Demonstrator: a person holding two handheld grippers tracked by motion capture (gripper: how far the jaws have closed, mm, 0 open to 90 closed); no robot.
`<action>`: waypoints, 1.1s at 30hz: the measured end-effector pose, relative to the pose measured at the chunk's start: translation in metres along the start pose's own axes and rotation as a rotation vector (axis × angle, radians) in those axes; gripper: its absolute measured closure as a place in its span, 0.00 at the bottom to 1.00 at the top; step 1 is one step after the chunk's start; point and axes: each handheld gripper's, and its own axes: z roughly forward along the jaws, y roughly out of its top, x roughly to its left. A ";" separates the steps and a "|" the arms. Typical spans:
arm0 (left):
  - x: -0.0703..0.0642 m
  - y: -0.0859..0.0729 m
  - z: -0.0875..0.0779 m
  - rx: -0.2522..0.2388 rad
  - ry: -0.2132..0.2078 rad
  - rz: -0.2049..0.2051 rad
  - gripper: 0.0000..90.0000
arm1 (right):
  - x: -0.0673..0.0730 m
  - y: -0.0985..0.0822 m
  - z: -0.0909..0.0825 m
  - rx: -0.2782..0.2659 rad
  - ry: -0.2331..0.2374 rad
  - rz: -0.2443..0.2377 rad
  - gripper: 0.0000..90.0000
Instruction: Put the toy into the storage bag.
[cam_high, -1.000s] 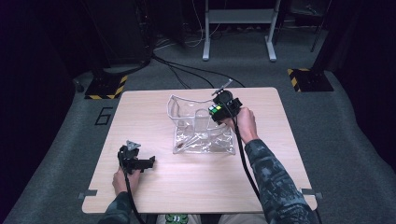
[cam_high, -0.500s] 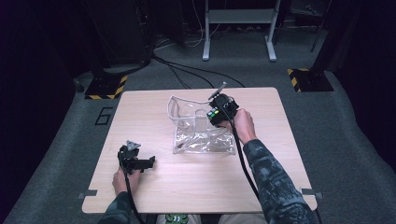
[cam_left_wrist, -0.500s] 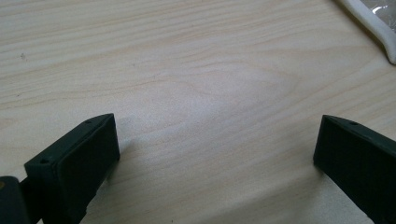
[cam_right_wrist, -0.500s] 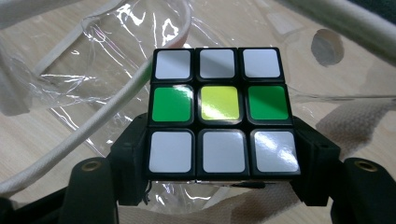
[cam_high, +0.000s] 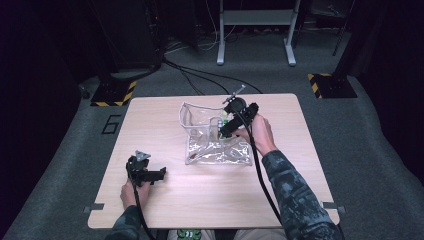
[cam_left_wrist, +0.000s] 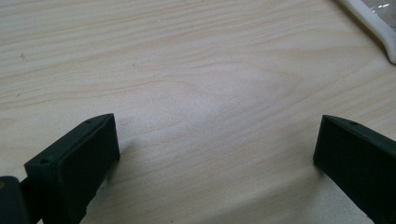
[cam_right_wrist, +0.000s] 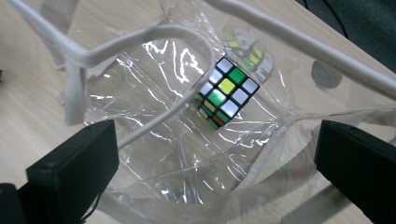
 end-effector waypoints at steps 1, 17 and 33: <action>0.000 0.000 0.000 0.000 0.000 0.001 0.00 | 0.001 -0.001 -0.003 -0.014 0.004 -0.011 0.00; 0.000 0.000 0.000 0.001 0.000 0.001 0.00 | 0.006 -0.027 -0.049 -0.119 -0.020 -0.010 0.00; 0.000 0.000 0.000 0.003 0.001 0.001 0.00 | -0.001 -0.070 -0.073 -0.152 -0.059 0.001 0.00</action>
